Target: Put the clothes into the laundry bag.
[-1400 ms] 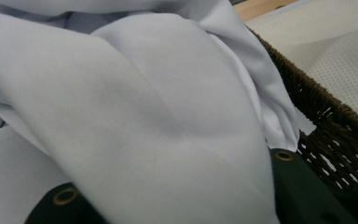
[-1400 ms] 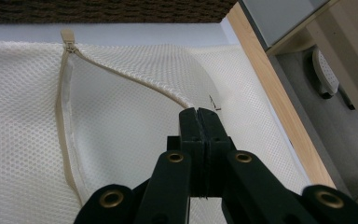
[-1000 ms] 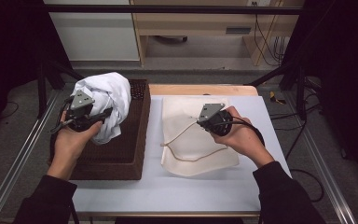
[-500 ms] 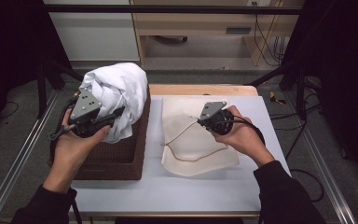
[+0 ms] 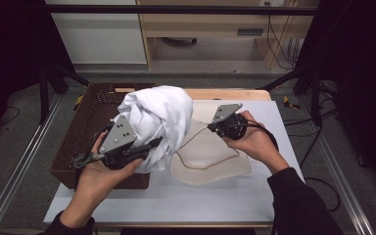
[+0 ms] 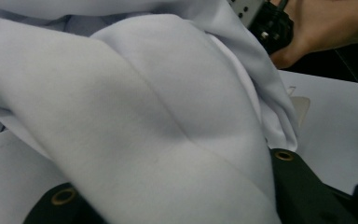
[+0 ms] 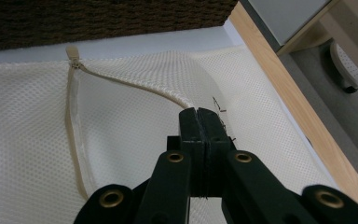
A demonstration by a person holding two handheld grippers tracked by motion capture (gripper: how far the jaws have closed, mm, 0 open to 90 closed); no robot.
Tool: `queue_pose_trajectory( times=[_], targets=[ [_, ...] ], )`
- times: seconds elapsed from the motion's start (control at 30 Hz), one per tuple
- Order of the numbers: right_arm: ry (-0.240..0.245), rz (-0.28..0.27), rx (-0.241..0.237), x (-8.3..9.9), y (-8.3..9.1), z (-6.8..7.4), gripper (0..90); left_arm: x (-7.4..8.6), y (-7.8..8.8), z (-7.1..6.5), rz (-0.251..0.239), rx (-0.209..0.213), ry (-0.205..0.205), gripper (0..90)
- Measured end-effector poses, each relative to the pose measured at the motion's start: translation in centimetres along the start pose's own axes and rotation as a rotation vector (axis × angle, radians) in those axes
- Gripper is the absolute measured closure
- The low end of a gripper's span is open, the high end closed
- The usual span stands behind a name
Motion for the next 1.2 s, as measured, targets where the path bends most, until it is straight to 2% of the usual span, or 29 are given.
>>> queue_pose_trajectory(
  times=[0.1, 0.13, 0.27, 0.6, 0.83, 1.2],
  targets=[
    [-0.004, 0.001, -0.001, 0.1, 0.0, 0.0, 90.0, 0.2, -0.6, -0.5, 0.005, 0.020, 0.004, 67.0],
    [-0.006, -0.003, 0.000, 0.1, 0.0, -0.1, 90.0, 0.5, -1.2, -1.0, 0.015, 0.030, -0.002, 66.9],
    [-0.012, 0.004, -0.003, 0.2, 0.1, -0.2, 90.0, 0.8, -1.9, -1.4, 0.024, 0.047, 0.001, 66.9],
    [-0.016, -0.006, -0.008, 0.2, 0.0, -0.2, 90.0, 0.8, -2.1, -2.7, 0.022, 0.074, -0.008, 66.9],
    [-0.024, -0.004, -0.014, 0.2, 0.0, -0.1, 90.0, 1.6, -2.3, -3.8, 0.048, 0.097, -0.019, 66.8],
    [-0.031, -0.006, -0.020, 0.2, -0.1, -0.1, 90.0, 2.0, -2.8, -5.7, 0.064, 0.138, -0.036, 66.9]
  ],
)
Point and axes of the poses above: each handheld gripper's, and its own axes: y roughly backward along the jaws, x roughly out of its underside, z roughly to its left, the point moved 9 cm from there along -y, roughly forward along the jaws, and after that the axes turned 4 degrees about x, right-handed, at the moved point
